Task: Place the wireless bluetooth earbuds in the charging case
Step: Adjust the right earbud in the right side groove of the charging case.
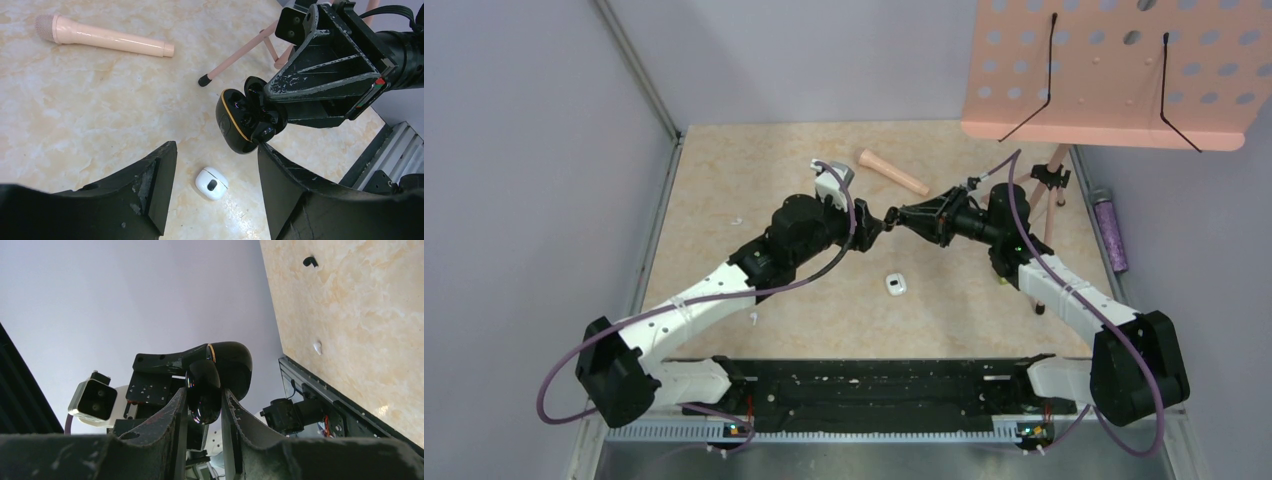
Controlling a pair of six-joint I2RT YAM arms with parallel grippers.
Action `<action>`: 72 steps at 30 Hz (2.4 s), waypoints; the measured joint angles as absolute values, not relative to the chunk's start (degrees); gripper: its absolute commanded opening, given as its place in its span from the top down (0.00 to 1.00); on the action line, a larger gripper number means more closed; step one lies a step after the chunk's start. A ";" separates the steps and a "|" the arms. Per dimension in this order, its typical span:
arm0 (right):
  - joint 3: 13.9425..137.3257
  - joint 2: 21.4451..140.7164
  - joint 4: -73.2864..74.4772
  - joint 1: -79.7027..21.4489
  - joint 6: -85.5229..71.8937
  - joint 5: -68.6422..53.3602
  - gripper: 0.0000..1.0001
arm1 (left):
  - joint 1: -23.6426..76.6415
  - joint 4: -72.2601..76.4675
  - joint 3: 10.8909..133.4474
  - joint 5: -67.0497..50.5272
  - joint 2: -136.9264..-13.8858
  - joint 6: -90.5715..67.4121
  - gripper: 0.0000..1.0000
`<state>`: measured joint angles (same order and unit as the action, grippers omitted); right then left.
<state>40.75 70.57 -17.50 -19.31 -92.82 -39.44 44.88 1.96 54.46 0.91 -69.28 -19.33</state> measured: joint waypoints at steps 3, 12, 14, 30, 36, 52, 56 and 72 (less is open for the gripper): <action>40.75 70.57 -17.50 -19.31 -92.82 -39.18 1.00 | 44.77 1.91 54.46 1.17 -69.34 -19.33 0.36; 40.75 70.50 -17.52 -19.31 -92.82 -39.03 1.00 | 44.73 1.91 54.52 2.37 -69.45 -19.35 0.37; 40.75 70.50 -17.52 -19.31 -92.82 -39.03 1.00 | 44.73 1.89 54.52 2.61 -69.45 -19.35 0.37; 40.75 69.60 -17.47 -19.31 -92.55 -40.84 1.00 | 44.29 1.91 54.57 4.51 -70.04 -19.38 0.37; 40.75 69.60 -17.43 -19.31 -91.09 -42.15 1.00 | 44.27 0.51 55.09 7.53 -69.91 -19.64 0.40; 44.71 75.83 -8.36 -19.31 -70.59 -53.95 1.00 | 43.92 -14.79 60.53 2.00 -61.69 -22.81 0.29; 45.15 75.92 -7.11 -19.31 -68.73 -54.68 1.00 | 44.07 -15.14 60.27 -3.88 -60.45 -21.30 0.28; 42.30 75.79 -9.02 -19.31 -77.84 -46.72 1.00 | 45.19 -26.57 66.63 -4.89 -70.87 -53.34 0.40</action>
